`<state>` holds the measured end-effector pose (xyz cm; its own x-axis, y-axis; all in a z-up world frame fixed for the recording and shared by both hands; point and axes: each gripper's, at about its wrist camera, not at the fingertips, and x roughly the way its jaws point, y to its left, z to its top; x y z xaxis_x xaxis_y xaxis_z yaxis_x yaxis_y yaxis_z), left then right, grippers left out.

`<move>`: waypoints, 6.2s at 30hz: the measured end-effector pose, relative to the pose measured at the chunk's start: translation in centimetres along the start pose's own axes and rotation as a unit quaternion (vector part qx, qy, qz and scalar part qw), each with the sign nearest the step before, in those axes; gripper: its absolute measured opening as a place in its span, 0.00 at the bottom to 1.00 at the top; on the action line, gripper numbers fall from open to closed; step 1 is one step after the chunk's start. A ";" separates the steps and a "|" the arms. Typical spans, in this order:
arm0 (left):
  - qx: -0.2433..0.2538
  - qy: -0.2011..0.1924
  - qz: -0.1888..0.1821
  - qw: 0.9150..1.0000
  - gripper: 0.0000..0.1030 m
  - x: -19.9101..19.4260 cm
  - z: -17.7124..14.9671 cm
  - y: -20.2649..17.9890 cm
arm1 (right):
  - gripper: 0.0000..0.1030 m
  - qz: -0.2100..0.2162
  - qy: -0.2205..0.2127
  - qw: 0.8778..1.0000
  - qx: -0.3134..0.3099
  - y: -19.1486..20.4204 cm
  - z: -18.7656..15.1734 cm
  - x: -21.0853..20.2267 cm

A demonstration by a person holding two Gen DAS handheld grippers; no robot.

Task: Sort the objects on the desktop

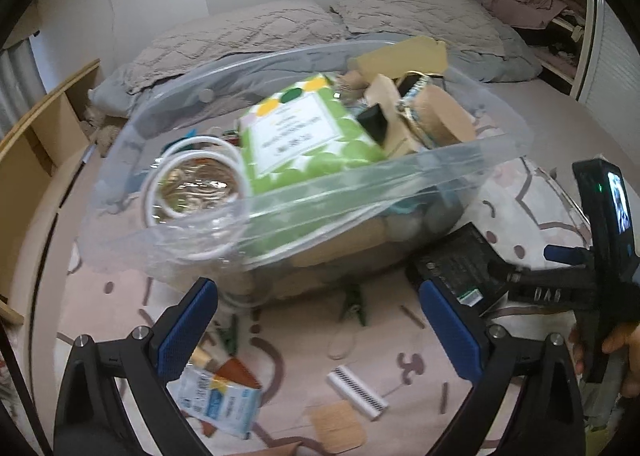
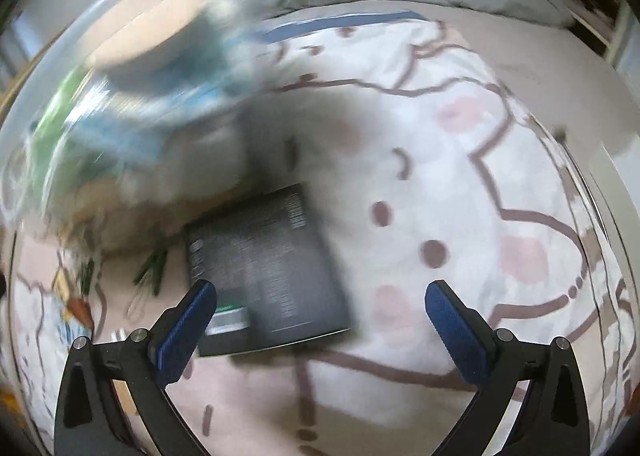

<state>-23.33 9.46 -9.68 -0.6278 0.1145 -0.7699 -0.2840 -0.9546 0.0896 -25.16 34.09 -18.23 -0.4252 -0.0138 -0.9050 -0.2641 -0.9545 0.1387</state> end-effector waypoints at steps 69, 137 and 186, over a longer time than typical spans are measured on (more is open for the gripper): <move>0.032 0.125 -0.143 0.981 0.58 4.8 -4.8 -6.1 | 0.29 0.113 0.114 0.983 0.089 1.2 -0.8 4.3; -0.070 0.148 -0.192 0.968 0.55 4.3 -5.3 -5.5 | 0.30 0.012 0.177 0.982 -0.062 -0.6 -3.6 1.6; -0.043 0.133 -0.240 0.961 0.61 3.8 -3.3 -11.9 | 0.50 0.129 0.069 0.989 -0.023 -3.3 -2.1 -3.8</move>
<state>-19.94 20.39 -15.71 -0.2287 0.4838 -0.8448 -0.4269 -0.8297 -0.3596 -20.84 36.62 -16.12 -0.3509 -0.2967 -0.8882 -0.1211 -0.9262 0.3572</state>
